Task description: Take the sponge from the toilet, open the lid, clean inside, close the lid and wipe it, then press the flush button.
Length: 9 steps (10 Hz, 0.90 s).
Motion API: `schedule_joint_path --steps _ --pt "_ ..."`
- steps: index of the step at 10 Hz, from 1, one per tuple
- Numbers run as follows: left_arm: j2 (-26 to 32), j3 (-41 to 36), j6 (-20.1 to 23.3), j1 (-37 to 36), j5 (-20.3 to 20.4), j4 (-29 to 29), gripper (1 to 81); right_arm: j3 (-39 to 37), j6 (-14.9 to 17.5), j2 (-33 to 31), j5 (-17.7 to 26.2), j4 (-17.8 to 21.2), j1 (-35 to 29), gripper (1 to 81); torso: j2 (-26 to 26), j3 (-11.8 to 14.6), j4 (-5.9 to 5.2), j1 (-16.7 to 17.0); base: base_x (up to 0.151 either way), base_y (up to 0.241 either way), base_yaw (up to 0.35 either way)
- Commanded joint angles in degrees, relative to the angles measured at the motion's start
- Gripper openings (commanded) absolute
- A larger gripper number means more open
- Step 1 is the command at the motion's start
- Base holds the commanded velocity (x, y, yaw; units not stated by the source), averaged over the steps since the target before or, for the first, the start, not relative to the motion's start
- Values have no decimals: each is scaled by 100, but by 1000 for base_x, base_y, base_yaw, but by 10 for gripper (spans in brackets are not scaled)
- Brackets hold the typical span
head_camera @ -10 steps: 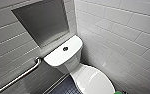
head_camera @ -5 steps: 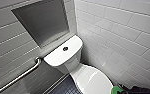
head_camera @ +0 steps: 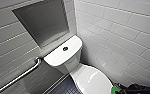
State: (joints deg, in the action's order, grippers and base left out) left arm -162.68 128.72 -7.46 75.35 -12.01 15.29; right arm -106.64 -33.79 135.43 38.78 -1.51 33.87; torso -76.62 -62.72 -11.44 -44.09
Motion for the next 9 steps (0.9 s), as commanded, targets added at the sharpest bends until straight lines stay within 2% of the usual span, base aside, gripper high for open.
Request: schedule_joint_path --steps 1,3,6,8,9 --pt "78 -22 43 20 -460 1 811 1825 -1814 363 2053 -1685 -2001 10 0 0 0 0 0 0 0" --pt "78 -22 43 20 -460 1 811 1265 -1938 1100 2353 -1975 -2149 10 0 0 7 5 0 0 0" --pt "78 31 52 20 -293 -8 811 -43 -1877 2024 2363 -2011 -2572 10 0 0 7 9 0 0 0" --pt "77 31 52 37 -293 -17 811 -902 -1859 2444 2000 -2105 -2635 10 0 0 7 9 0 0 0" --pt "69 31 52 46 -293 -17 811 -1572 -1859 2745 1410 -2187 -2538 10 2 -2 7 9 0 0 0"
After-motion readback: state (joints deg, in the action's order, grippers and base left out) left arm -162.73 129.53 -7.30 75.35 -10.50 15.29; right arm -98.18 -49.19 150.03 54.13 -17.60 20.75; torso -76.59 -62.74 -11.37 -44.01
